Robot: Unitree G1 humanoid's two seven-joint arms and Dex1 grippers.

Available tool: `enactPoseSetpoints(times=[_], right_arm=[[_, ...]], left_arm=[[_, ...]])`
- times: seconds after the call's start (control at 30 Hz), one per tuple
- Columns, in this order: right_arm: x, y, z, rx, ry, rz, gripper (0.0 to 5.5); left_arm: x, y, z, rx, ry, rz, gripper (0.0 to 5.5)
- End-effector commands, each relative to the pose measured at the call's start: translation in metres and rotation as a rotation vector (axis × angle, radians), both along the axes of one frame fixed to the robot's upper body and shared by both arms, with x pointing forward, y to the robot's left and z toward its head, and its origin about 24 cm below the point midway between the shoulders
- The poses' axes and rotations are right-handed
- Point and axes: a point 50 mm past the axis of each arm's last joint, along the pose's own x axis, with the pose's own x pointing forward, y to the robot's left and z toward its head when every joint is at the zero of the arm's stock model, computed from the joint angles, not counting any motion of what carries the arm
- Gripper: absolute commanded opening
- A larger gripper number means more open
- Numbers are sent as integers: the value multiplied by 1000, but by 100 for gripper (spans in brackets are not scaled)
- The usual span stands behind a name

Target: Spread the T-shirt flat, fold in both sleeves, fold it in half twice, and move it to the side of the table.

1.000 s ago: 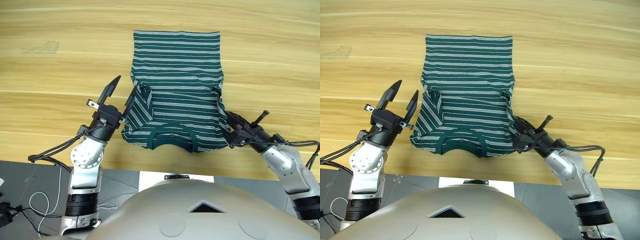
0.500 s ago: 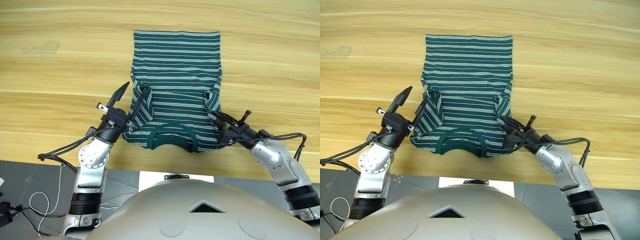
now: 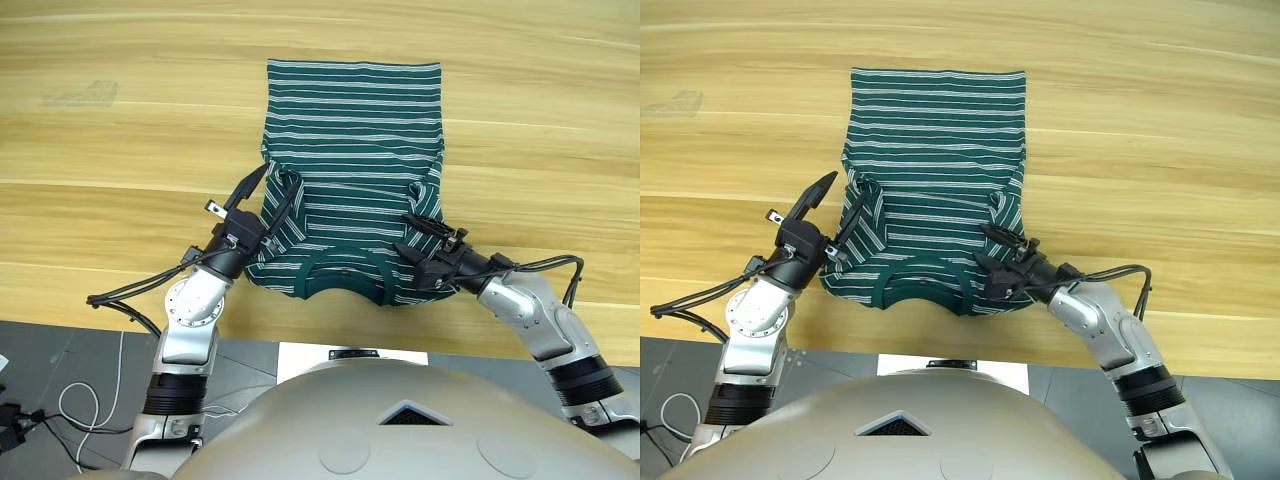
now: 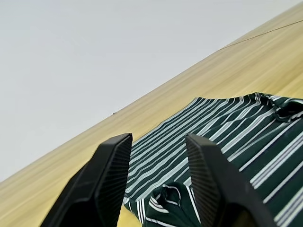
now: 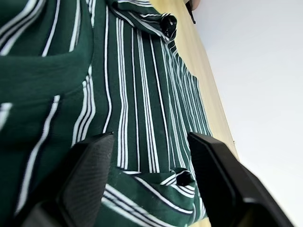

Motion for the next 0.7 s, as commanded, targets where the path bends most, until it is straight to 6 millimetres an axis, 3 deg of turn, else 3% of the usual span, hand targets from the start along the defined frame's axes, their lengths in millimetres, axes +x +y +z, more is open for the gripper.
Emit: enactPoseSetpoints(times=[0.03,0.13,0.2,0.27,0.43,0.53,0.7], right_arm=[[19,-16,57,249,-172,-130,288],[30,-67,66,193,-267,-329,288],[24,-92,54,67,-273,-388,288],[13,-107,40,-41,-248,-396,288],[-5,-129,20,-206,-180,-345,288],[-7,-132,20,-238,-129,-296,288],[-30,-131,14,-271,-3,-212,292]], left_arm=[[5,28,12,138,-86,41,209],[10,77,18,415,-151,189,209],[9,97,10,722,-167,196,209],[1,106,2,845,-156,148,209],[-25,112,-8,1035,-117,1,209],[-40,98,-12,1039,-63,-133,209],[-44,77,-21,1018,-13,-290,291]])
